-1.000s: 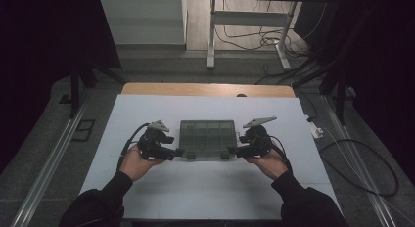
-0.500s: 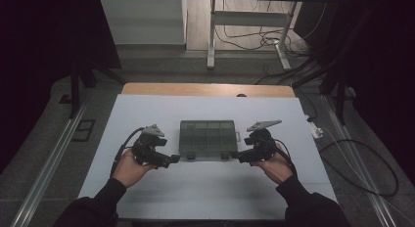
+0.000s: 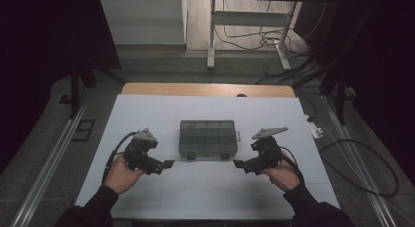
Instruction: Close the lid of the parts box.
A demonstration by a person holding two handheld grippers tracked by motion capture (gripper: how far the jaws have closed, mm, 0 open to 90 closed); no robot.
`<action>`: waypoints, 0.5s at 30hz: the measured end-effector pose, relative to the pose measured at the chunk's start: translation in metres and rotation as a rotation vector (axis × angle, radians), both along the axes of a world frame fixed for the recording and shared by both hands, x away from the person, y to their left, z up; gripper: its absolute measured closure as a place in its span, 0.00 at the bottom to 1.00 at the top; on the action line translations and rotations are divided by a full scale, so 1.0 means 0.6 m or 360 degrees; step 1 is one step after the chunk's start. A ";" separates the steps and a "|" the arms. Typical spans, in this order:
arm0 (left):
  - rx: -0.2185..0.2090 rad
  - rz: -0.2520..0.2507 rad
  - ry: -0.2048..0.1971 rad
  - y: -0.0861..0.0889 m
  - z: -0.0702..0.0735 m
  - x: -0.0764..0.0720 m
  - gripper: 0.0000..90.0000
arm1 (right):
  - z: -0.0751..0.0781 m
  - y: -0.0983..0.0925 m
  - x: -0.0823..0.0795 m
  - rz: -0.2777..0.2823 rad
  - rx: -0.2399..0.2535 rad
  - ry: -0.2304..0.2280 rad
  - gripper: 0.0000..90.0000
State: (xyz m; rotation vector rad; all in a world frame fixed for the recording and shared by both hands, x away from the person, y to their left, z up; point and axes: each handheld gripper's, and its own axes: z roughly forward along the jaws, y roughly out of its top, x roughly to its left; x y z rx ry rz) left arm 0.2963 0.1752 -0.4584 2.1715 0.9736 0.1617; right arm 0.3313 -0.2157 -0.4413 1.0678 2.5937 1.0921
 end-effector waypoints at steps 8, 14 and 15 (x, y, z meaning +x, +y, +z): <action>0.0022 0.0047 -0.0038 0.024 0.001 -0.029 0.01 | 0.001 -0.028 -0.019 -0.0027 0.0013 0.0011 0.02; 0.0014 0.0092 -0.0055 0.042 0.003 -0.050 0.01 | 0.000 -0.050 -0.037 -0.0053 -0.0001 0.0010 0.02; 0.0011 0.0097 -0.0056 0.045 0.003 -0.054 0.01 | 0.000 -0.053 -0.040 -0.0062 0.0000 0.0007 0.02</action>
